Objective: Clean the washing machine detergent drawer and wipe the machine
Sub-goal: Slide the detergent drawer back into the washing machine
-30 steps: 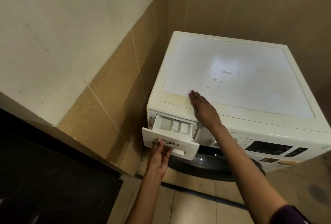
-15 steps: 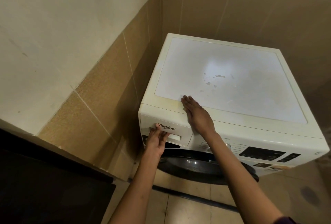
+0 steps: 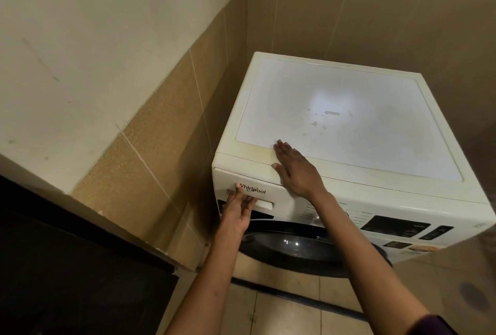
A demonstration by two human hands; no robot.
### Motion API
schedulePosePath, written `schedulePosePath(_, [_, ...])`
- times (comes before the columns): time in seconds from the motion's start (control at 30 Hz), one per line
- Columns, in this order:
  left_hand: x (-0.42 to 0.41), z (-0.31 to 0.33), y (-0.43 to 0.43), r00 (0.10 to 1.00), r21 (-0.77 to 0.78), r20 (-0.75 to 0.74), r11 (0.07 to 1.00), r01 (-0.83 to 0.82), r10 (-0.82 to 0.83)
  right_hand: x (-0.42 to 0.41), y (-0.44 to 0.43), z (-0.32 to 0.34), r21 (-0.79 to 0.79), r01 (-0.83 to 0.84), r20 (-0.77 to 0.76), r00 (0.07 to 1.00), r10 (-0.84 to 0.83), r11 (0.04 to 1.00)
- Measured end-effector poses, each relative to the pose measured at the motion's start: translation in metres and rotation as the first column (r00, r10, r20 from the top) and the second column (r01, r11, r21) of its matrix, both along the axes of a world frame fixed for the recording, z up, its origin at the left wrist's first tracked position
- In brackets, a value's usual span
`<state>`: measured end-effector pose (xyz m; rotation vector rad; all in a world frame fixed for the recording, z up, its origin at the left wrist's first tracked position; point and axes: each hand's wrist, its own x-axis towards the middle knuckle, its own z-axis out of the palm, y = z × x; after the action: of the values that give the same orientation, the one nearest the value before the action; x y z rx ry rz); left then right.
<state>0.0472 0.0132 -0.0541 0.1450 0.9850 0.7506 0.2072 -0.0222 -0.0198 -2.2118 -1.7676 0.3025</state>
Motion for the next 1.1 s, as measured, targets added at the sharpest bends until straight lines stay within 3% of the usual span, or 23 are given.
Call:
schedulePosePath(0.13, [-0.036,-0.007,-0.030,0.999,-0.033,0.028,0.999,0.018,-0.017,0.002,-0.003,0.006,-0.132,-0.077,0.006,0.997,0.079,0.988])
schedulePosePath(0.3, [-0.058,-0.011,-0.050,0.999,-0.041,0.034,0.999,0.003,-0.002,0.003,-0.004,0.003,-0.181,-0.099,0.066,0.992,0.112,0.979])
schedulePosePath(0.5, [-0.057,-0.013,-0.049,1.000,-0.059,0.024,0.998,0.011,-0.010,0.000,-0.004,0.008,-0.143,-0.056,-0.006,0.998,0.056,0.988])
schedulePosePath(1.1, [0.006,-0.009,0.009,1.000,0.007,0.001,1.000,-0.013,0.013,-0.007,-0.004,0.000,-0.056,-0.008,0.106,0.994,0.014,0.998])
